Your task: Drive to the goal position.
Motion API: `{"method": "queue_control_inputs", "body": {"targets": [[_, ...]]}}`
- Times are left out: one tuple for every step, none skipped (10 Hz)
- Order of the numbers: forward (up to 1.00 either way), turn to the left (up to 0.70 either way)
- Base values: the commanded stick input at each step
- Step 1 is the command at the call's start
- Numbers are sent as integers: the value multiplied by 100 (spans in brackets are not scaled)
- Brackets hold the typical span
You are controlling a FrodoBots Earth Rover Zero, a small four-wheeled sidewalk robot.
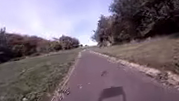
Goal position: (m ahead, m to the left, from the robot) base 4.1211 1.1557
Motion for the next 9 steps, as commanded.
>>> {"method": "queue_control_inputs", "body": {"targets": [[85,0],[85,0],[85,0],[85,0],[85,0],[85,0],[85,0],[85,0],[85,0]]}}
